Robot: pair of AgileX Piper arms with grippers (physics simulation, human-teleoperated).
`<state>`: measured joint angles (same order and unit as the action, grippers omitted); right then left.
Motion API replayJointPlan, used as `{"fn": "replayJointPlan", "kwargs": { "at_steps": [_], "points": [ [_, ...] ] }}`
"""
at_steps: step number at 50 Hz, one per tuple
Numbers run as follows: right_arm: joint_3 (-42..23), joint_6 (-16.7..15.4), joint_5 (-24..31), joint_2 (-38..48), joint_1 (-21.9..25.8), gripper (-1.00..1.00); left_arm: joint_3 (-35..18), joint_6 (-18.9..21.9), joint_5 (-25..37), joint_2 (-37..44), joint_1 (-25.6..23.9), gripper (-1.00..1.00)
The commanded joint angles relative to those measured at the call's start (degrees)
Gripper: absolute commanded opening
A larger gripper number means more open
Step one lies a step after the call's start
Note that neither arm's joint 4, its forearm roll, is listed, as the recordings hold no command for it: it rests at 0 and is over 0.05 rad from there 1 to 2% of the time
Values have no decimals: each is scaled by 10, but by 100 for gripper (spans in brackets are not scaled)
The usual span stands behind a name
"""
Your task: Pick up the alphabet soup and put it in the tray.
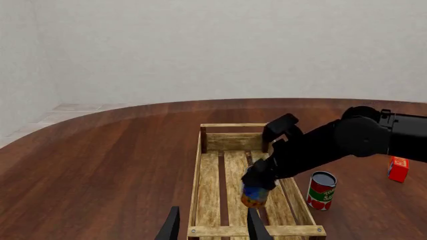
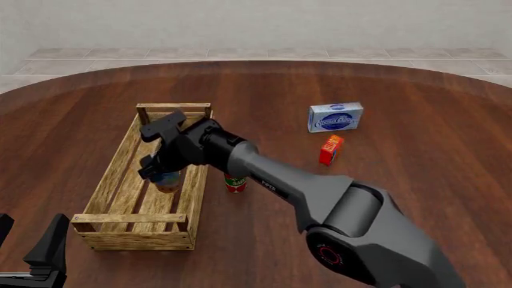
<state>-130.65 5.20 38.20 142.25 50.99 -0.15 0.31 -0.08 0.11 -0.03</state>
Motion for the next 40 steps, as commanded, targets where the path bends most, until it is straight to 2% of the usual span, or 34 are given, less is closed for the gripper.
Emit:
{"fn": "replayJointPlan", "kwargs": {
  "at_steps": [1, 24, 25, 40],
  "points": [
    [-4, 8, -1, -4, 0, 100, 0, 0, 0, 0, 0, 100],
    [-4, 8, -1, -4, 0, 100, 0, 0, 0, 0, 0, 100],
    [-22, 10, 19, 22, -14, 100, 0, 0, 0, 0, 0, 100],
    [64, 4, -8, -57, -8, 100, 0, 0, 0, 0, 0, 100]
  ]
}}
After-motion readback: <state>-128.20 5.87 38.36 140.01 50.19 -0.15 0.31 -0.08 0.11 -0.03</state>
